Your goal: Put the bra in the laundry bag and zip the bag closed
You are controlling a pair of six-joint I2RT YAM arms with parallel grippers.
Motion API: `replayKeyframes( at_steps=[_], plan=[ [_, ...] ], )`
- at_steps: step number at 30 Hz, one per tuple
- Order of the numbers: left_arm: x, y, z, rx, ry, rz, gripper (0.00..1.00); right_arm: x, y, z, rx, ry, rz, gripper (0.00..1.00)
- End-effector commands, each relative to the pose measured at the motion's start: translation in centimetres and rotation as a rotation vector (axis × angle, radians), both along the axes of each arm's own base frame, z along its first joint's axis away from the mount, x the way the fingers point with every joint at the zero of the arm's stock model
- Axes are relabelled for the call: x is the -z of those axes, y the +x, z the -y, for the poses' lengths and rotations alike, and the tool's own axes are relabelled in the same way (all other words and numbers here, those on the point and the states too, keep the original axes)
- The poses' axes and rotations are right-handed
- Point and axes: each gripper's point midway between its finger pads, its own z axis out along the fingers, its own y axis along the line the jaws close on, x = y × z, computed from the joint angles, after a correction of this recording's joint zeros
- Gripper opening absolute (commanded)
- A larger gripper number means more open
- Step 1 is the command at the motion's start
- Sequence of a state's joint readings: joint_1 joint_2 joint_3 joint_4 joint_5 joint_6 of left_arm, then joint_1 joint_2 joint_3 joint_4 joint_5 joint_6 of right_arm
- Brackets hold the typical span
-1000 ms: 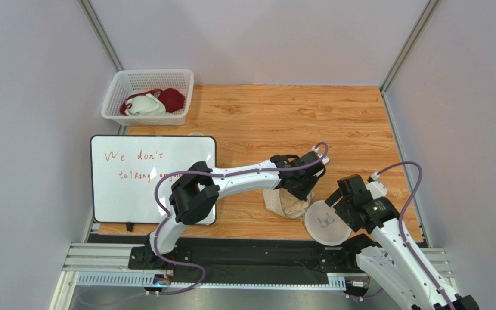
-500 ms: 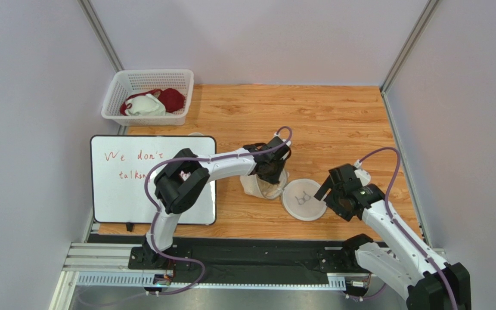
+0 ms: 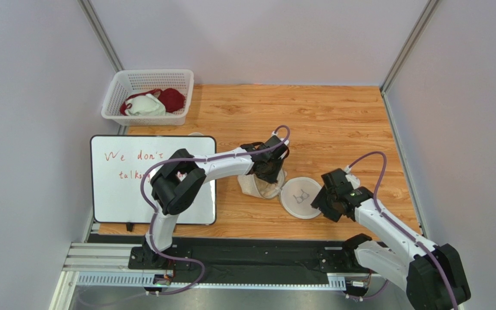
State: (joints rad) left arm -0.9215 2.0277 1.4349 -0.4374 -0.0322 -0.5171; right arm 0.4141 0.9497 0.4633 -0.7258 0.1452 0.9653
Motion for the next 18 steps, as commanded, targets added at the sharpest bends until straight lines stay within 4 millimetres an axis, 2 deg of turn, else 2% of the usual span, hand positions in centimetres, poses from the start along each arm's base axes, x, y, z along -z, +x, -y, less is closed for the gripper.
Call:
replayKeyframes(
  at_steps=[1, 5, 6, 10, 12, 15, 16, 18],
  plan=[
    [-4.2, -0.2, 0.2, 0.024, -0.059, 0.047, 0.08, 0.6, 1.3, -1.1, 0.029, 0.032, 0.039, 0.54],
    [-5.6, -0.8, -0.1, 0.029, -0.075, 0.059, 0.1, 1.4, 1.5, -0.5, 0.076, 0.002, 0.021, 0.51],
    [-5.8, -1.1, -0.2, 0.033, -0.07, 0.068, 0.14, 1.4, 1.5, -0.4, 0.083, -0.002, 0.023, 0.5],
    [-8.3, -2.0, -0.1, 0.058, -0.089, 0.117, 0.24, 1.4, 1.7, -0.5, 0.078, 0.016, 0.059, 0.31],
    [-8.8, -2.3, 0.0, 0.064, -0.101, 0.116, 0.25, 1.1, 1.7, -0.4, 0.073, 0.016, 0.083, 0.27],
    [-8.5, -2.1, -0.1, 0.062, -0.085, 0.119, 0.24, 0.2, 1.7, -0.4, 0.049, 0.021, 0.111, 0.15],
    [-7.9, -2.1, -0.1, 0.064, -0.07, 0.111, 0.24, -0.1, 1.8, -0.4, 0.046, 0.025, 0.123, 0.05],
    [-7.4, -2.0, -0.2, 0.067, -0.048, 0.107, 0.23, -1.2, 1.7, -0.4, 0.028, 0.032, 0.149, 0.0]
  ],
)
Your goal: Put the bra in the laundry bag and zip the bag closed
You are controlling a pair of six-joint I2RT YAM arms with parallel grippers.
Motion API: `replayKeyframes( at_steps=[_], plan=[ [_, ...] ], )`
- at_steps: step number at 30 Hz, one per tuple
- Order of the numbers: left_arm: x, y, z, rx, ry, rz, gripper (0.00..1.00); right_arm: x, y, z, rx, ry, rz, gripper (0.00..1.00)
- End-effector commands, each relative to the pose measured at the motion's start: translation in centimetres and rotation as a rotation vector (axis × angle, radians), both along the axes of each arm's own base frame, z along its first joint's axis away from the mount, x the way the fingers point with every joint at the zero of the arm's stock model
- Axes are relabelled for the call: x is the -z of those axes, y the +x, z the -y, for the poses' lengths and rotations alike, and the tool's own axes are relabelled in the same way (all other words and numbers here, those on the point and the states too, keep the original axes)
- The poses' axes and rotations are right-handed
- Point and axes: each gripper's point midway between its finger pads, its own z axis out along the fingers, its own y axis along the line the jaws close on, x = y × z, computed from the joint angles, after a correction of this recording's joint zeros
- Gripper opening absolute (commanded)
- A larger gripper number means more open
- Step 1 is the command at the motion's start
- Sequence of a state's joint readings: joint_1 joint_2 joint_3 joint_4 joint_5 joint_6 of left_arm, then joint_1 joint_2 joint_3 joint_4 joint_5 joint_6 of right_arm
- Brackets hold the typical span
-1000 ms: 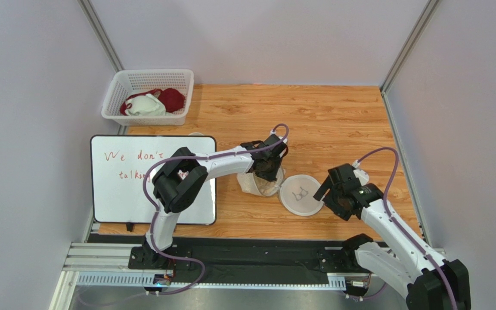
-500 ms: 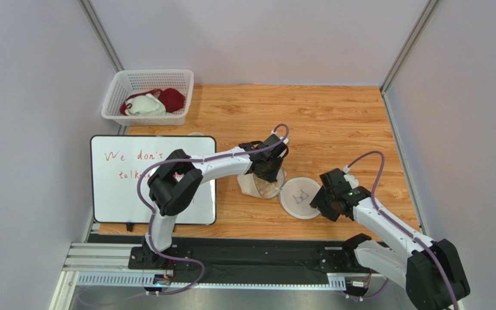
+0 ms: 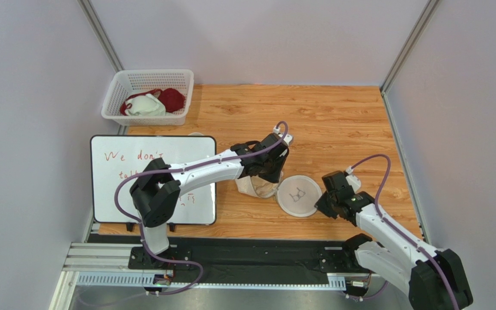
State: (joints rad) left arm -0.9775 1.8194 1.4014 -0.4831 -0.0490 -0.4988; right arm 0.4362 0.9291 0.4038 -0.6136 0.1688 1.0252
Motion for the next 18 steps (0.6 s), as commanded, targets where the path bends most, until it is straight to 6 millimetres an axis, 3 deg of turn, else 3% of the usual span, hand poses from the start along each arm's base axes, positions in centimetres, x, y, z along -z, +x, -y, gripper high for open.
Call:
replayKeyframes(
  at_steps=[1, 14, 18],
  plan=[
    [0.9, 0.5, -0.6, 0.003, 0.055, 0.005, 0.23, -2.1, 0.6, 0.3, -0.017, -0.005, 0.083, 0.0],
    [3.4, 0.4, -1.2, 0.005, 0.12, -0.02, 0.19, -9.6, -0.7, -1.3, -0.18, 0.094, 0.206, 0.0],
    [5.5, 0.6, -1.6, -0.006, 0.151, -0.048, 0.19, -12.4, -0.8, -1.5, -0.213, 0.107, 0.248, 0.0]
  ],
)
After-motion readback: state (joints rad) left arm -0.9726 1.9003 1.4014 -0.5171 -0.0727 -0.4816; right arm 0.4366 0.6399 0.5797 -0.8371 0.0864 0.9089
